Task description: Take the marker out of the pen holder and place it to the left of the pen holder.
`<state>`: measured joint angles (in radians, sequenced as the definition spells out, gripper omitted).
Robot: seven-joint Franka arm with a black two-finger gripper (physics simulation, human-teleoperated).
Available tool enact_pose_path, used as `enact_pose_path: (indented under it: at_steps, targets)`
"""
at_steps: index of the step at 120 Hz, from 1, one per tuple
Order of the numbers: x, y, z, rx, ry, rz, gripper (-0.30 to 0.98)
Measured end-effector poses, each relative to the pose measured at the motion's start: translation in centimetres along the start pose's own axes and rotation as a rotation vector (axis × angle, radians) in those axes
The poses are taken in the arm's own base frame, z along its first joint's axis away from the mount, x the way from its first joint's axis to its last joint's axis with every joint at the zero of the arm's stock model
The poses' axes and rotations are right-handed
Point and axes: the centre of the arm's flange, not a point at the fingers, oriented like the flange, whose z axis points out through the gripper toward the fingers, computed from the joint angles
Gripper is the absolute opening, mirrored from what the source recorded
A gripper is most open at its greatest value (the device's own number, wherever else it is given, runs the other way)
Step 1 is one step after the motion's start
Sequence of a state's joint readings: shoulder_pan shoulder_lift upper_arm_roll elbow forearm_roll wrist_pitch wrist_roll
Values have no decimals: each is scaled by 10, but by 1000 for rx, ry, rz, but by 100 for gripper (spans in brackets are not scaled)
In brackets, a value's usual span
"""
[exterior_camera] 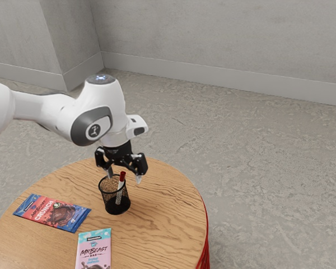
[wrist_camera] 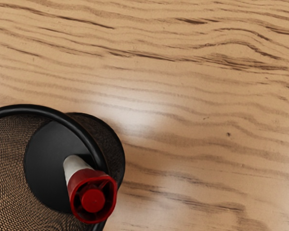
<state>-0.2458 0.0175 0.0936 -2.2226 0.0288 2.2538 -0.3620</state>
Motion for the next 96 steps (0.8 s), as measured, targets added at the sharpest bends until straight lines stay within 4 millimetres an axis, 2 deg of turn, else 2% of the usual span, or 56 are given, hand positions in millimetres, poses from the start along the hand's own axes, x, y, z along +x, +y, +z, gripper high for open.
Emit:
enact_pose_path:
  at_steps: [15, 48, 73, 96]
  targets:
    - [4, -6, 6, 3, -1, -8, 69]
    - [20, -35, 4, 16, 18, -1, 69]
    - [18, -28, 8, 14, 16, 45, 68]
    - [16, -19, 8, 11, 24, 81, 36]
